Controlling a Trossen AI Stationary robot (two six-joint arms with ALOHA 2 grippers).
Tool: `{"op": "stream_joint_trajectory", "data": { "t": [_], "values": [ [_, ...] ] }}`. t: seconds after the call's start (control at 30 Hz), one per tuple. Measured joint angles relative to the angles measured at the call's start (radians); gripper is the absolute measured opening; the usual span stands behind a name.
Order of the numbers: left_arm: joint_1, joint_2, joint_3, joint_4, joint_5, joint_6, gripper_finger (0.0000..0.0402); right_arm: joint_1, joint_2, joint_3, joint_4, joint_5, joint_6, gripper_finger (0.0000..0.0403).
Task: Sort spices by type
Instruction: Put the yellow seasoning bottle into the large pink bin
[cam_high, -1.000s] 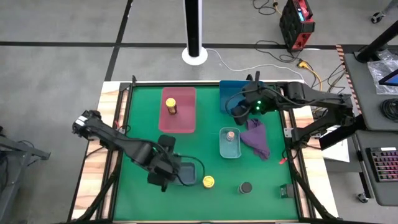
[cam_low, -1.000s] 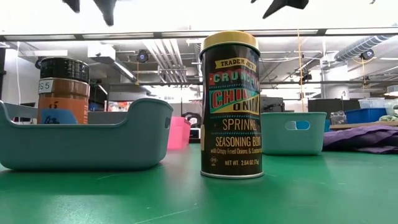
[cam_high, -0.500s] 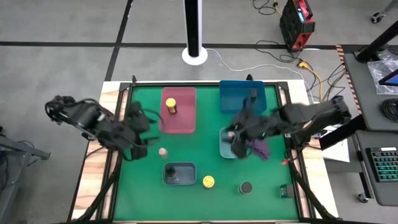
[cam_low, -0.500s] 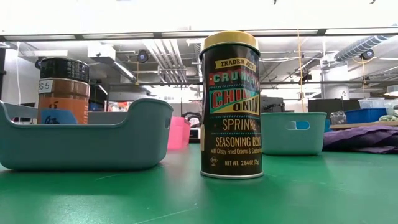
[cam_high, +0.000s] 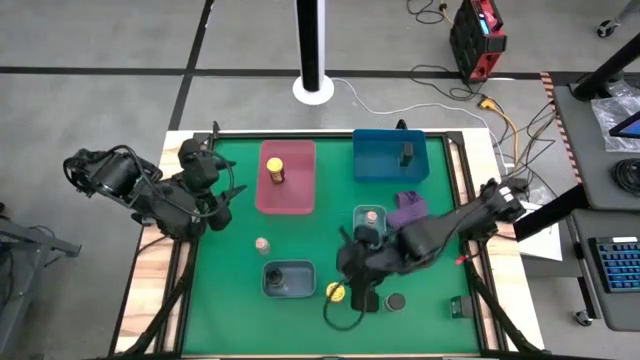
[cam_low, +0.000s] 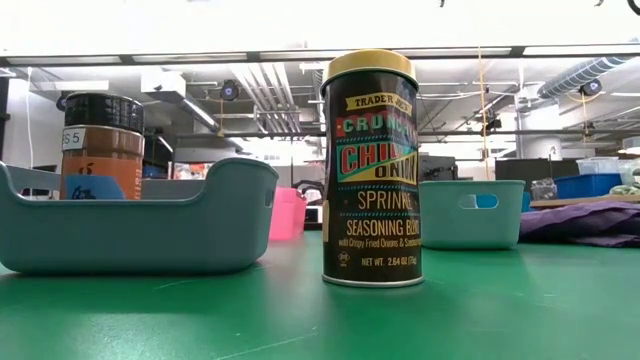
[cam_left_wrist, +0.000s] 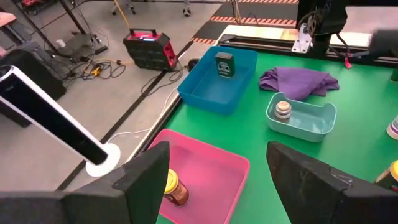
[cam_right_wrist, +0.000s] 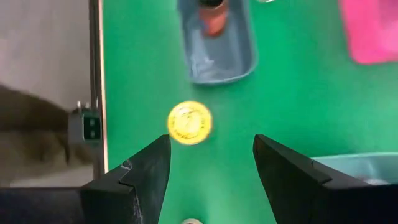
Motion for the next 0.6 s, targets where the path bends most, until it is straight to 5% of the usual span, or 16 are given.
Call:
{"op": "stream_joint_trajectory", "data": {
  "t": [0.37,0.6],
  "values": [
    [0.0,0.002,-0.001,0.0,0.0,-0.006,0.0252,0.039,0.117,-0.007,0.038,-0.01,-0.029,0.0224],
    [0.0,0.003,-0.001,0.0,0.0,-0.006,0.0252,0.021,0.16,-0.008,0.073,-0.072,-0.02,0.0288]
  ]
}}
